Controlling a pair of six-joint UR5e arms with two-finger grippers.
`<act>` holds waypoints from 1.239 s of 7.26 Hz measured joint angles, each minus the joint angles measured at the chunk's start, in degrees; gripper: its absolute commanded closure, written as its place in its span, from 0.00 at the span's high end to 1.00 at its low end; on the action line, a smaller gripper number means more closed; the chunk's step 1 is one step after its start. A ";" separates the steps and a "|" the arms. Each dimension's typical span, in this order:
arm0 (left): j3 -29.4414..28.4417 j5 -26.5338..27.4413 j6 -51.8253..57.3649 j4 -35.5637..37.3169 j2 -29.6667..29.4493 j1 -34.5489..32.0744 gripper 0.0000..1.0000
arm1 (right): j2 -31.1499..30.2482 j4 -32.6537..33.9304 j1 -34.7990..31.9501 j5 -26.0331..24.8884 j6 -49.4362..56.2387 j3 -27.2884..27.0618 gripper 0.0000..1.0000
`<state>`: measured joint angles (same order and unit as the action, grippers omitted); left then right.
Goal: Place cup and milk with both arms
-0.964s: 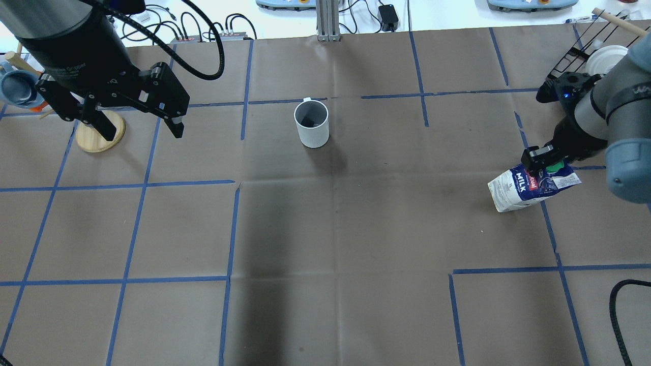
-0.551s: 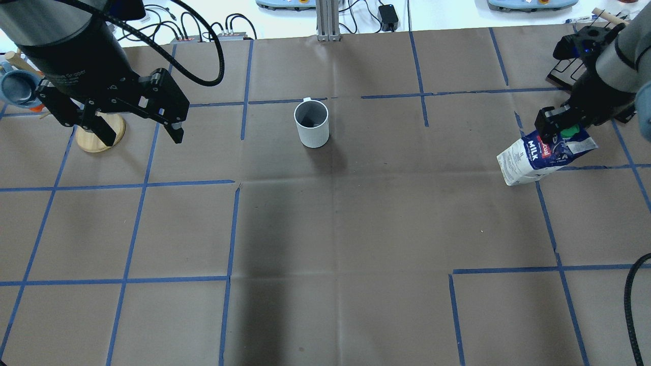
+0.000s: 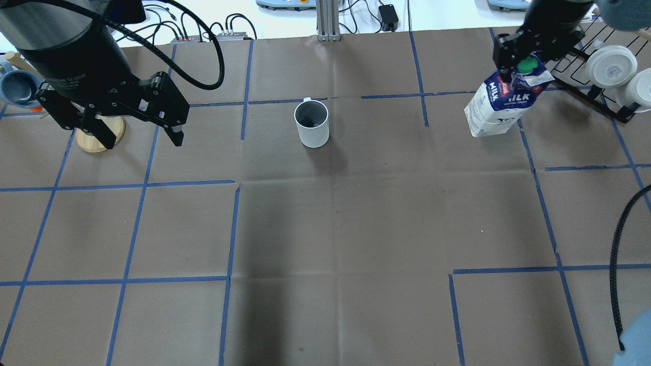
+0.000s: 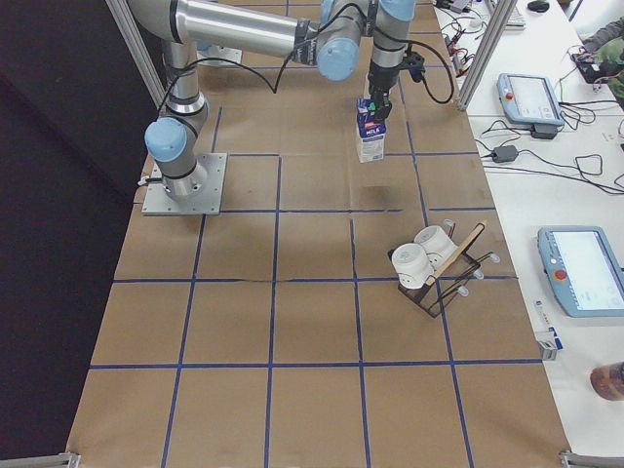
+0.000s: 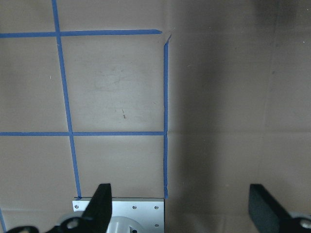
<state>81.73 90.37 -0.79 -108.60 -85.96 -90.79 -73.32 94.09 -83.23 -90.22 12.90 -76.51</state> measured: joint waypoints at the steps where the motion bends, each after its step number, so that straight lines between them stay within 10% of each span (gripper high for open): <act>1: 0.00 0.04 0.02 -0.02 0.00 0.00 1.00 | 4.51 -1.32 -4.06 -0.05 -5.56 5.99 0.51; 6: 0.07 0.18 0.13 -0.11 0.33 0.06 1.00 | 27.03 -10.69 -18.85 0.16 -27.52 36.55 0.51; 9: 0.09 0.24 1.22 -0.20 0.57 0.68 1.00 | 33.69 -15.81 -20.62 0.44 -31.35 42.56 0.52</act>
<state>81.82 90.61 0.43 -108.80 -85.39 -90.12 -39.64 78.28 -103.85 -89.78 -18.45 -33.94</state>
